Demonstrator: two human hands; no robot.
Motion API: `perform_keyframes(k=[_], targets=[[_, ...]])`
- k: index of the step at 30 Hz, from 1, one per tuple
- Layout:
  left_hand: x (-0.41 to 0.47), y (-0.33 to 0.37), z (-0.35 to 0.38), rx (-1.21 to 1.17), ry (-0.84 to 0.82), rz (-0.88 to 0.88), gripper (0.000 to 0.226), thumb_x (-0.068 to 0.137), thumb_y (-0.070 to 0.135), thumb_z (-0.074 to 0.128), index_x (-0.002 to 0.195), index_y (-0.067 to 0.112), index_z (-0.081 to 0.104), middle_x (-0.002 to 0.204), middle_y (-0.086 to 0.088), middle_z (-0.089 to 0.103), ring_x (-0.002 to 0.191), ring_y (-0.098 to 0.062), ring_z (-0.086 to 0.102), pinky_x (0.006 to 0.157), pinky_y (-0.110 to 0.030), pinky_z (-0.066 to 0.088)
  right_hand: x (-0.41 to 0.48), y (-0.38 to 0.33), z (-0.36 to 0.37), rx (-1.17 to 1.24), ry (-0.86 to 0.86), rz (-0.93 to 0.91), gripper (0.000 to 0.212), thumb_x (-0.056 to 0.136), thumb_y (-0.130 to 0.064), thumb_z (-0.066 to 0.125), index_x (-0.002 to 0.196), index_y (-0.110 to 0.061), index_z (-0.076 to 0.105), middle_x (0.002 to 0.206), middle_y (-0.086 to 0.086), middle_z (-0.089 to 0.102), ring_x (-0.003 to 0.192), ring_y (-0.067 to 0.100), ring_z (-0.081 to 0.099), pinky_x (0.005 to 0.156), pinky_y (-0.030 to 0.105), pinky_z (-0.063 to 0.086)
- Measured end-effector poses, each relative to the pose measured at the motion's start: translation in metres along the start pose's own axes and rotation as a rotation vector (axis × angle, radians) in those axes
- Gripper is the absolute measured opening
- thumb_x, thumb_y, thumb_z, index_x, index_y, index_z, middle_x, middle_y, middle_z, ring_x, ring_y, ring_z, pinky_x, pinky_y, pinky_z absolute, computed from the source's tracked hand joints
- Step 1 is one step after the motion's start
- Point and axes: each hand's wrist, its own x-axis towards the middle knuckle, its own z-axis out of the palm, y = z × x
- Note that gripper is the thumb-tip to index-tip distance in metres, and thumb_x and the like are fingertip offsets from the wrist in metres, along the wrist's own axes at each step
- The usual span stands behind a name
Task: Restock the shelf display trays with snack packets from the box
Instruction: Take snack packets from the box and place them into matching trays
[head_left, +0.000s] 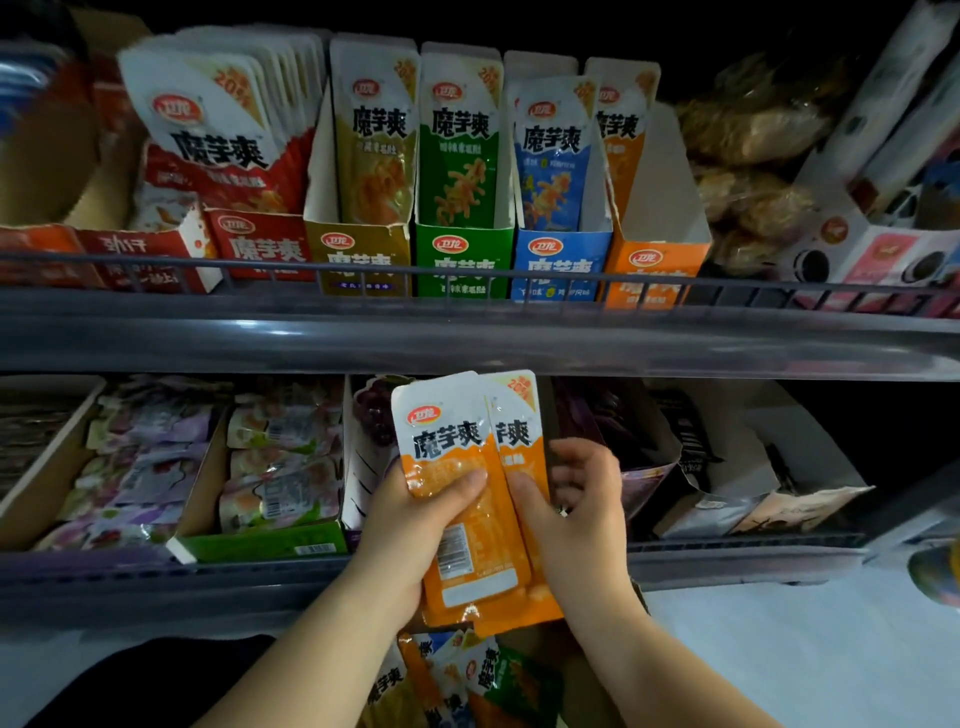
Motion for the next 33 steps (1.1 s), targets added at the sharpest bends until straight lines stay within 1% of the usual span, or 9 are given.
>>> perform_keyframes(k=[2,4,9,12,16,19,23,27,33], targets=[[0.001,0.002,-0.002,-0.038,-0.002,0.002,0.023,0.077,0.011,0.065,0.092,0.025,0.058,0.07,0.012,0.072,0.062,-0.006,0.068,0.047,-0.019,0.051,-0.002,0.002,-0.001,-0.093,0.045,-0.135,0.05,0.072,-0.015,0.076,0.088,-0.042,0.037,0.102,-0.021,0.038,0.097,-0.003,0.043,0.077,0.002,0.036],[0.002,0.003,-0.002,-0.057,-0.003,0.004,0.023,0.077,0.01,0.064,0.095,0.024,0.059,0.072,0.011,0.072,0.063,-0.007,0.069,0.046,-0.018,0.051,-0.005,0.004,-0.001,-0.164,-0.032,-0.204,0.047,0.068,-0.026,0.076,0.089,-0.044,0.038,0.106,-0.025,0.034,0.104,-0.006,0.039,0.08,0.003,0.034],[0.001,-0.002,-0.001,-0.078,0.031,-0.004,0.028,0.077,0.012,0.064,0.102,0.024,0.061,0.088,0.005,0.071,0.078,-0.014,0.068,0.06,-0.027,0.05,-0.008,0.0,0.004,-0.213,-0.23,-0.105,0.044,0.071,-0.02,0.076,0.096,-0.029,0.041,0.105,-0.032,0.022,0.096,-0.022,0.028,0.072,-0.009,0.031],[0.001,-0.004,-0.001,-0.07,0.021,-0.005,0.025,0.079,0.011,0.063,0.1,0.025,0.06,0.085,0.008,0.071,0.075,-0.01,0.068,0.058,-0.024,0.049,-0.005,-0.004,0.005,-0.191,-0.244,0.016,0.034,0.072,-0.017,0.075,0.081,-0.027,0.044,0.105,-0.02,0.029,0.087,-0.018,0.033,0.067,-0.008,0.032],[0.001,-0.006,0.0,-0.07,0.007,-0.042,0.03,0.08,0.009,0.063,0.103,0.026,0.055,0.094,0.003,0.067,0.085,-0.016,0.064,0.065,-0.03,0.048,-0.001,-0.001,0.003,-0.144,-0.175,0.111,0.035,0.074,-0.016,0.074,0.07,-0.028,0.042,0.102,-0.009,0.044,0.091,0.003,0.046,0.063,-0.001,0.038],[0.003,-0.005,-0.001,-0.083,-0.012,-0.066,0.028,0.082,0.005,0.06,0.099,0.026,0.054,0.093,0.001,0.066,0.084,-0.017,0.064,0.066,-0.033,0.05,0.007,0.0,0.0,0.033,-0.095,0.196,0.029,0.077,-0.012,0.071,0.072,-0.022,0.044,0.078,-0.003,0.057,0.068,0.009,0.056,0.052,0.007,0.043],[0.005,-0.004,-0.002,-0.09,-0.009,-0.072,0.027,0.082,0.002,0.059,0.095,0.026,0.052,0.093,-0.001,0.066,0.083,-0.018,0.064,0.064,-0.033,0.049,0.013,0.001,-0.005,0.19,-0.02,0.282,0.023,0.082,-0.011,0.064,0.076,-0.018,0.043,0.079,0.007,0.06,0.07,0.019,0.06,0.067,0.031,0.051],[0.005,-0.004,-0.003,-0.084,-0.003,-0.073,0.028,0.081,0.003,0.062,0.093,0.026,0.052,0.092,0.0,0.065,0.082,-0.017,0.063,0.063,-0.031,0.048,0.013,-0.003,-0.009,0.342,-0.037,0.338,0.017,0.087,-0.009,0.057,0.08,-0.015,0.043,0.075,0.002,0.061,0.062,0.011,0.062,0.057,0.025,0.051],[0.004,-0.005,-0.002,-0.038,0.041,-0.039,0.034,0.075,0.001,0.067,0.089,0.027,0.05,0.089,0.0,0.065,0.08,-0.017,0.063,0.062,-0.031,0.049,0.011,-0.004,-0.01,0.352,-0.064,0.368,0.014,0.087,-0.01,0.057,0.081,-0.014,0.045,0.078,0.005,0.061,0.069,0.018,0.062,0.067,0.034,0.053]])
